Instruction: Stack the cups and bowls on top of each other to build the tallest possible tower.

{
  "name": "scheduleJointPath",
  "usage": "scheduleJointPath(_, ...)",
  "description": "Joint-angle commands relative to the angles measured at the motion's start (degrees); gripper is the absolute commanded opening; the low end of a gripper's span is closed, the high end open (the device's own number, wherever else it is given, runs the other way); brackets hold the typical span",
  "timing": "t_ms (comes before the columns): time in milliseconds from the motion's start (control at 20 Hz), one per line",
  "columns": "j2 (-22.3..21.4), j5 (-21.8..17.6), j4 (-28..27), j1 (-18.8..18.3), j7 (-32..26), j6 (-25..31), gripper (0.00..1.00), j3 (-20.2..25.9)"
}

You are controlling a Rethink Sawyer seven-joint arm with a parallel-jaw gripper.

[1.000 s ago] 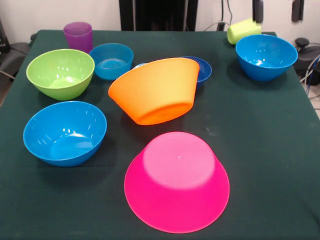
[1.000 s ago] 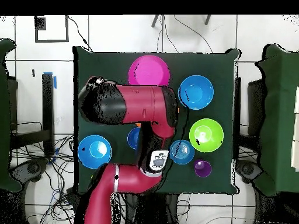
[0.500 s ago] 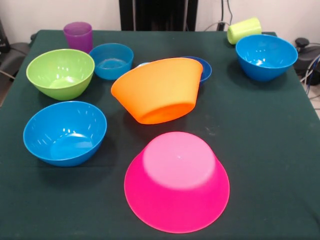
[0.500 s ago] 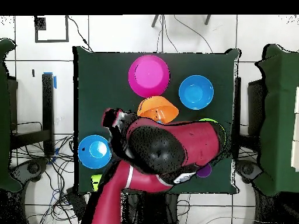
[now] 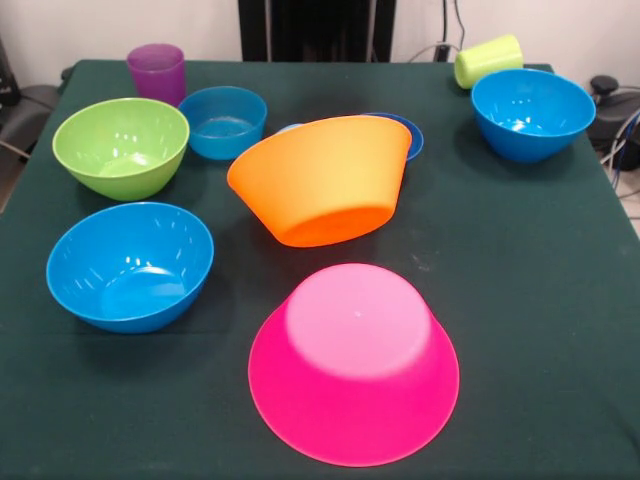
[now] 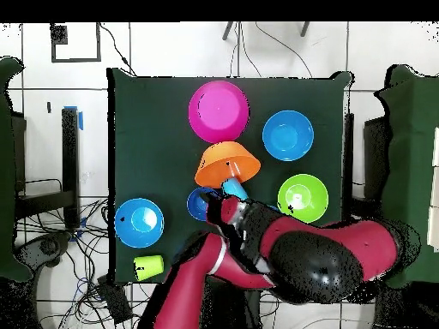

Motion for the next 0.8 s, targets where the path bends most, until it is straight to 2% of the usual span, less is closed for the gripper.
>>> scheduleJointPath(50, 3.26, 3.52, -4.26, -5.14, -0.77, 11.64, 1.00, 2.19)
scheduleJointPath(300, 5.04, 5.13, -6.77, -9.53, -3.07, 12.46, 1.00, 0.68)
scheduleJointPath(600, 13.23, 5.10, -9.31, -12.40, -10.68, 7.37, 1.00, 1.50)
scheduleJointPath(800, 18.87, 4.78, -9.56, -12.15, -15.16, 3.05, 1.00, 3.54)
